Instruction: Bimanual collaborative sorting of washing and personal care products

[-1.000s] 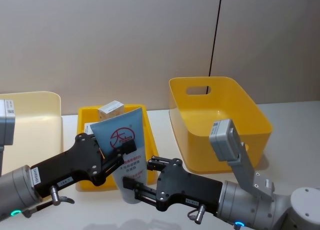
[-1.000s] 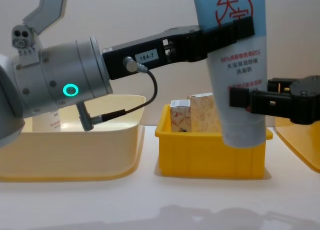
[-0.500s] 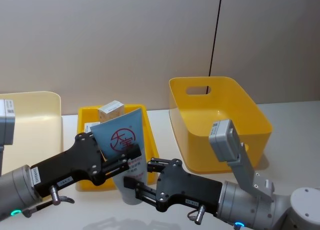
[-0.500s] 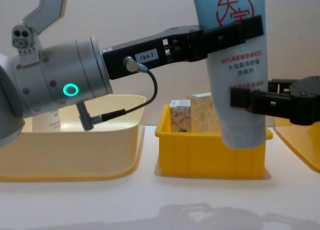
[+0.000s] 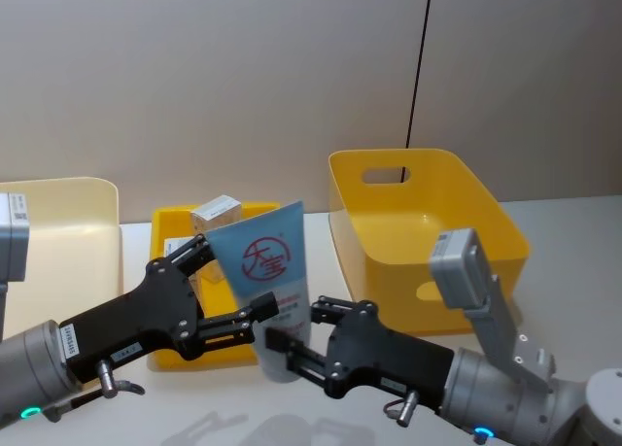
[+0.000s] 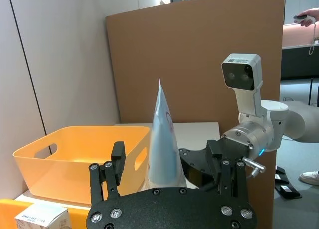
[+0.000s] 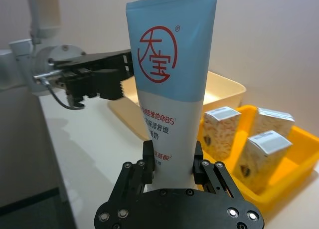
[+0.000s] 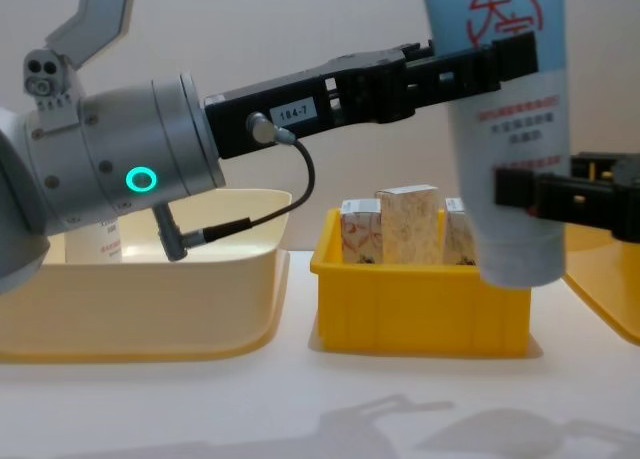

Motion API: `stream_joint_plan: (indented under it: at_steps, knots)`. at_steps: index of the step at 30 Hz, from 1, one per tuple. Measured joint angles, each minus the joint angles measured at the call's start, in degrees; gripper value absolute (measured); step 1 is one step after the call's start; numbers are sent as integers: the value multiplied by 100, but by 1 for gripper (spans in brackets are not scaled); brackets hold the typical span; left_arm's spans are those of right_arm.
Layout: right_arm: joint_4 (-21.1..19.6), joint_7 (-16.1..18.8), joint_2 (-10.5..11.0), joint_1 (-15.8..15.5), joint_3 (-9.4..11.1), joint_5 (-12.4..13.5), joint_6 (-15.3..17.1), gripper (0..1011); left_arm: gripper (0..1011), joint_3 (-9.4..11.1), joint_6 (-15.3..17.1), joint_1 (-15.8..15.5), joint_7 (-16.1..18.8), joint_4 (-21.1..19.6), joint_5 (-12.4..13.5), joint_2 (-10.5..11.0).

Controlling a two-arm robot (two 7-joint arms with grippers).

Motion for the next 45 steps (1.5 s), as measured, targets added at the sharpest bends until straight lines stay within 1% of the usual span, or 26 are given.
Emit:
stream_joint_plan:
  at_steps: [3, 4, 5, 7, 8, 10, 12, 15, 19, 21, 23, 27, 28, 31, 34, 36, 37, 39, 40, 41, 43, 45]
  knots:
    - [-69, -173, 59, -139, 148, 12, -33, 429, 1003, 0, 0, 0, 0, 0, 0, 0]
    - [-69, -173, 59, -139, 148, 12, -33, 429, 1003, 0, 0, 0, 0, 0, 0, 0]
    - [-105, -240, 86, -219, 222, 15, -43, 429, 1003, 0, 0, 0, 0, 0, 0, 0]
    - [-138, -322, 109, -284, 294, 17, -52, 429, 1003, 0, 0, 0, 0, 0, 0, 0]
    - [-179, -396, 136, -370, 377, 18, -65, 429, 1003, 0, 0, 0, 0, 0, 0, 0]
    - [-211, -468, 157, -443, 453, 18, -73, 429, 1003, 0, 0, 0, 0, 0, 0, 0]
    - [-262, -591, 192, -569, 588, 18, -89, 429, 1003, 0, 0, 0, -1, 0, 0, 0]
    - [-304, -717, 218, -676, 715, 16, -102, 429, 1003, 0, 0, 0, 0, 1, 0, 0]
    - [-376, -979, 263, -904, 1026, -23, -162, 429, 1003, 0, 0, 0, -1, 0, 0, 0]
    - [-380, -1012, 266, -928, 1064, -30, -174, 429, 1003, 0, 0, 0, -1, 0, 0, 0]
    - [-382, -1152, 268, -1003, 1240, -69, -228, 429, 1003, 0, 0, 0, 0, 0, 0, 0]
    - [-343, -1281, 262, -1020, 1380, -119, -319, 429, 1003, 0, 0, 0, 0, 0, 0, 0]
    - [-302, -1331, 250, -1007, 1443, -146, -368, 429, 1004, 0, 0, 0, 0, 0, 0, 0]
    - [-228, -1396, 230, -950, 1508, -188, -454, 429, 1003, 0, 0, 0, 0, 0, 0, 0]
    - [-30, -1447, 180, -759, 1575, -253, -633, 429, 1003, 0, 0, 0, 0, 0, 0, 0]
    - [79, -1451, 152, -638, 1582, -274, -695, 429, 1003, 0, 0, 0, -1, 0, 0, 0]
    - [196, -1451, 123, -516, 1583, -294, -765, 429, 1003, 0, 0, 0, 0, 0, 0, 0]
    - [292, -1448, 98, -407, 1583, -305, -816, 429, 1003, 0, 0, 0, -1, 0, 0, 0]
    - [395, -1438, 73, -300, 1579, -315, -869, 429, 1003, 0, 0, 0, 0, 0, 0, 0]
    - [395, -1438, 73, -300, 1579, -315, -869, 429, 1003, 0, 0, 0, -1, 0, 0, 0]
    - [603, -1398, 19, -76, 1549, -331, -943, 429, 1004, 0, 0, 0, -1, 0, 0, 0]
    - [685, -1382, -5, 16, 1532, -337, -964, 429, 1003, 0, 0, 0, 0, 0, 0, 0]
